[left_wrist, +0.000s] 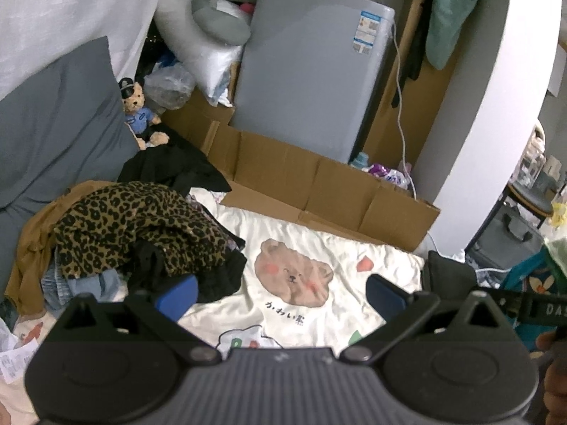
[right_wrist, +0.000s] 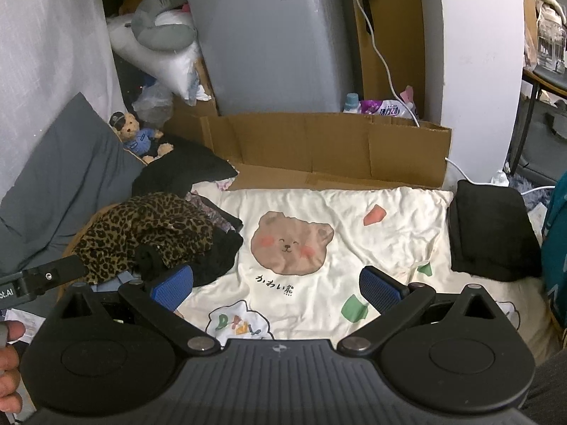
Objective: Fold clothes
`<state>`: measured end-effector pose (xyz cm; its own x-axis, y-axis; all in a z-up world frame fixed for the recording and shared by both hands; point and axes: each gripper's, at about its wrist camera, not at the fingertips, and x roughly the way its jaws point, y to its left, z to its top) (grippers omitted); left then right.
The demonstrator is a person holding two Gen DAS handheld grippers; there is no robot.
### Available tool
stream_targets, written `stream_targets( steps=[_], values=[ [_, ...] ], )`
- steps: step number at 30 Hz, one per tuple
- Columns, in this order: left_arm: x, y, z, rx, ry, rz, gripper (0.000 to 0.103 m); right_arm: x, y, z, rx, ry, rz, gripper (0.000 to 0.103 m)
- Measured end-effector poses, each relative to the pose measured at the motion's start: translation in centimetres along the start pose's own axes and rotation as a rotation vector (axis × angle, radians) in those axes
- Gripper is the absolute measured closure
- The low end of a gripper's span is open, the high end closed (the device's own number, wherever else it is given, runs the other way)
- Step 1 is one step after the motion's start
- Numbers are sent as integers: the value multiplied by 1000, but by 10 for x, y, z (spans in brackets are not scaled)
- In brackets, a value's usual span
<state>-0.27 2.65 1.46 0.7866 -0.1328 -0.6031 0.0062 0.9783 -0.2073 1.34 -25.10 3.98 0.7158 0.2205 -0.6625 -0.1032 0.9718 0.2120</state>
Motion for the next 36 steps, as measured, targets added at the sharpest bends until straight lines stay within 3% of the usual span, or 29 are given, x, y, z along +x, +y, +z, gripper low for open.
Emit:
stream_targets(
  steps=[9, 19, 36],
  values=[
    [1, 15, 4, -9, -3, 12, 1, 0, 3, -3, -20, -6, -43, 1],
    [6, 22, 2, -5, 4, 10, 1, 7, 12, 4, -88, -12, -14, 1],
    [8, 39, 4, -27, 20, 43, 1, 9, 7, 2, -46, 59, 4, 1]
  ],
)
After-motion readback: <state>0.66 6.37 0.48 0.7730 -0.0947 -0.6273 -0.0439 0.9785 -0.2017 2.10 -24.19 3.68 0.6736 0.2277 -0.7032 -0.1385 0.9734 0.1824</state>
